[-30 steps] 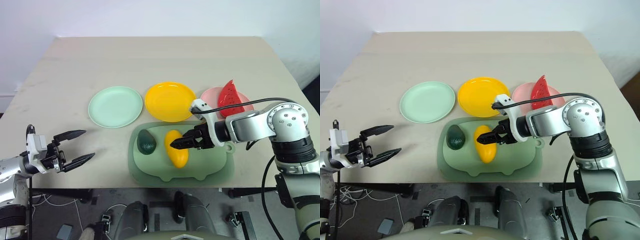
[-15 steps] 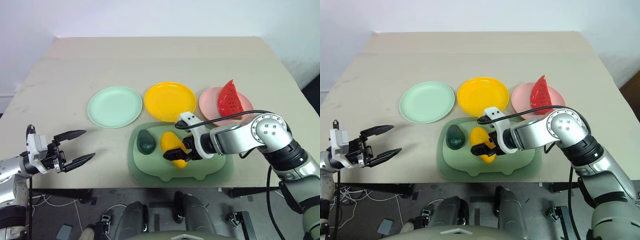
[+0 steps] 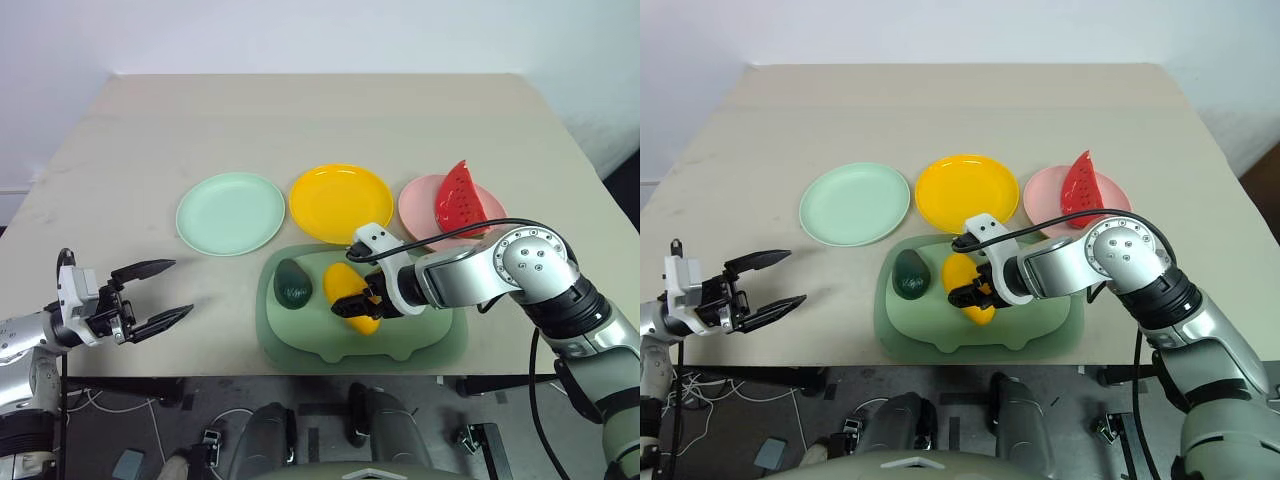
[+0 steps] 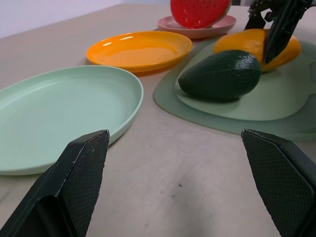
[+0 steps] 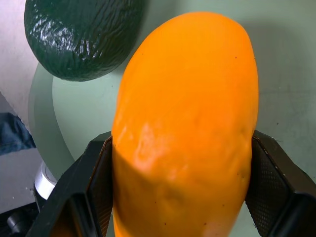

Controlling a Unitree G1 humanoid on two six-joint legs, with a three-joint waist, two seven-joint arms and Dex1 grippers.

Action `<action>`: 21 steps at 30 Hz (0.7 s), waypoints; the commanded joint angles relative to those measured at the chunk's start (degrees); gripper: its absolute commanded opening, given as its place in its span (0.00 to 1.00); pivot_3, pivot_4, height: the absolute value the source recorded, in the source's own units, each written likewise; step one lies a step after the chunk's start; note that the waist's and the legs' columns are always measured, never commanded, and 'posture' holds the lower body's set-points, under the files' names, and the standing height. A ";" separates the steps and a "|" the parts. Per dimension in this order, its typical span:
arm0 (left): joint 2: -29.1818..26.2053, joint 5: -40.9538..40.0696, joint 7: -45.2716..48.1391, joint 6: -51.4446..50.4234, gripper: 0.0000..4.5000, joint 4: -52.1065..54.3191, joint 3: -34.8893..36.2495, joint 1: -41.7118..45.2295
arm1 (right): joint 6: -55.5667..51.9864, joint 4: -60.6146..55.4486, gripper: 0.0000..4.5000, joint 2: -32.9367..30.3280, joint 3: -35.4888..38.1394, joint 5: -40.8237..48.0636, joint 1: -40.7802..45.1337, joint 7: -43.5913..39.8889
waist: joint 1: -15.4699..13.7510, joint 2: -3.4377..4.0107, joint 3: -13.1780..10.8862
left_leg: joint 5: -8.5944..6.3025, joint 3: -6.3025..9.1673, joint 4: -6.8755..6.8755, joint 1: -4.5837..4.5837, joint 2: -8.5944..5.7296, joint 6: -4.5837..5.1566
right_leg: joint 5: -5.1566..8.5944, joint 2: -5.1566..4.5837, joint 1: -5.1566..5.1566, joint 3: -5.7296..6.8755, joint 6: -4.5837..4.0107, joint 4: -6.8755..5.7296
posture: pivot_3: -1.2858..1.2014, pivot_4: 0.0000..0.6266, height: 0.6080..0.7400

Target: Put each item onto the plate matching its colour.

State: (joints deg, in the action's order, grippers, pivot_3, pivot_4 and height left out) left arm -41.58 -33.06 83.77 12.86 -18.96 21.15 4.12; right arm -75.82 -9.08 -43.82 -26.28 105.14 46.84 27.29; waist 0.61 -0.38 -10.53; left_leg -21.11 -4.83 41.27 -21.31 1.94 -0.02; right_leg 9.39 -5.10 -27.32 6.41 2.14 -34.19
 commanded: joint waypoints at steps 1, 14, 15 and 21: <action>-0.08 -0.28 -0.03 0.02 1.00 1.52 0.14 0.40 | -0.13 3.09 0.69 -1.15 6.95 0.35 4.48 -8.17 | 0.04 0.00 0.00 | 0.00 -0.01 0.00 0.00 0.00 0.01 | 0.00 0.00 0.00 0.00 0.00 0.00 | 0.52 0.24 0.95; 0.31 -0.08 -0.23 -0.37 1.00 1.59 -0.61 1.04 | 15.64 38.47 0.69 14.17 9.41 -46.13 21.67 -38.10 | 0.30 0.02 -0.01 | 0.00 -0.06 -0.07 -0.06 -0.02 0.01 | -0.01 0.08 -0.06 0.00 0.02 -0.03 | 0.52 0.24 0.95; 0.24 -0.15 -0.22 -0.46 1.00 1.61 -0.60 1.05 | 17.21 40.99 0.69 15.77 9.20 -49.06 22.28 -40.05 | 0.31 0.02 -0.01 | 0.00 -0.06 -0.06 -0.06 -0.02 0.01 | -0.02 0.08 -0.06 0.00 0.02 -0.03 | 0.52 0.24 0.95; -0.01 -0.52 -0.48 -0.94 1.00 2.50 -0.37 0.58 | 25.47 53.79 0.69 22.61 10.42 -64.24 24.83 -49.63 | 0.29 0.04 -0.02 | 0.05 -0.05 -0.07 -0.08 -0.03 -0.08 | -0.02 0.08 -0.06 0.01 0.02 -0.04 | 0.52 0.24 0.95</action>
State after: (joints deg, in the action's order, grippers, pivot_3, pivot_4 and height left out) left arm -40.96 -33.02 83.46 11.90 -18.25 19.87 4.93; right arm -53.09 43.41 -21.43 -17.53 44.08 69.23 -19.90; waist 0.90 -0.34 -10.55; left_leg -21.03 -4.88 41.20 -21.40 1.91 -0.14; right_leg 9.37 -5.04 -27.38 6.42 2.17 -34.22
